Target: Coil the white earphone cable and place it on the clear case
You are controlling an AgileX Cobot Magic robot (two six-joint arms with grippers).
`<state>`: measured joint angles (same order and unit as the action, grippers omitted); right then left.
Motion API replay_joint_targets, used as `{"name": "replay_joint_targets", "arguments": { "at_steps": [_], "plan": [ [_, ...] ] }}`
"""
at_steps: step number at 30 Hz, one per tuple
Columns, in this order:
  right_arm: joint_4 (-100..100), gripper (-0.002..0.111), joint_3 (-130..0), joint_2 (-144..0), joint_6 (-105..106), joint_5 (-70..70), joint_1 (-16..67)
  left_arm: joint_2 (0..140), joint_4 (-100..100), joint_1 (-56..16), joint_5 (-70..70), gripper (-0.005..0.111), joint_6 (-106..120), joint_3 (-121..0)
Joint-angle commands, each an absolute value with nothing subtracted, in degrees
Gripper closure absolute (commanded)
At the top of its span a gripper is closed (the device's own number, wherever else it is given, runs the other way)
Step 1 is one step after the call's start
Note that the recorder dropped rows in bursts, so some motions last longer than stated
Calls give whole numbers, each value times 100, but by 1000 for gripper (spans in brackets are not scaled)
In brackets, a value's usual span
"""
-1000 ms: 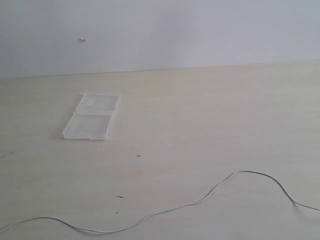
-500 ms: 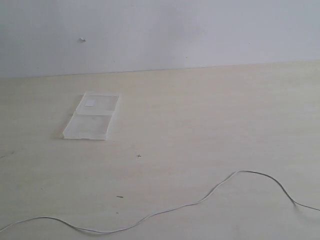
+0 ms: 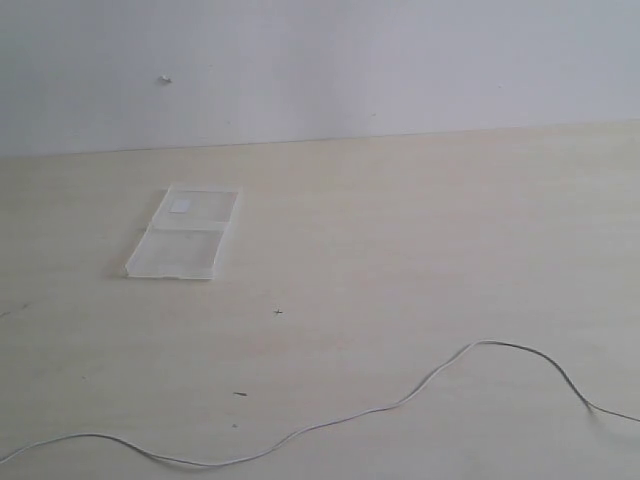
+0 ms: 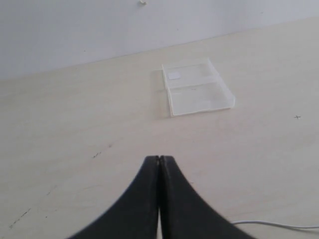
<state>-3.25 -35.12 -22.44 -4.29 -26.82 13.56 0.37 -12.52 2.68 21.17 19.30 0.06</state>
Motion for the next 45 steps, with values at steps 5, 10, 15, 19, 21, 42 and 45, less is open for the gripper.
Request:
{"name": "replay_joint_targets", "arguments": {
  "at_steps": [5, 10, 15, 19, 21, 42, 45],
  "plan": [
    [-749, 108, -5070, -4768, 750, -4573, 1435, 0, -1255, 280, 2107, 107, 1909, 0],
    [-2706, 108, -5085, -5945, 1602, -4939, 1435, 0, -1255, 280, 2107, 107, 1909, 0],
    [-4784, 108, -5085, -7133, 3767, -5778, 1435, 0, -1255, 280, 2107, 107, 1909, 0],
    [-5906, 108, -5085, -8016, 5305, -6481, 1659, 0, -1255, 280, 2107, 107, 1909, 0],
    [-6119, 108, -5085, -8426, 5628, -6571, 1802, 0, -1255, 280, 2107, 107, 1909, 0],
    [-2467, 67, -5670, -10163, 6081, -3525, 4260, 0, -1255, 280, 2107, 107, 1909, 0],
    [-1163, 67, -6744, -10773, 4768, -4621, 4366, 0, -1255, 280, 2107, 107, 1909, 0]
  ]
}}
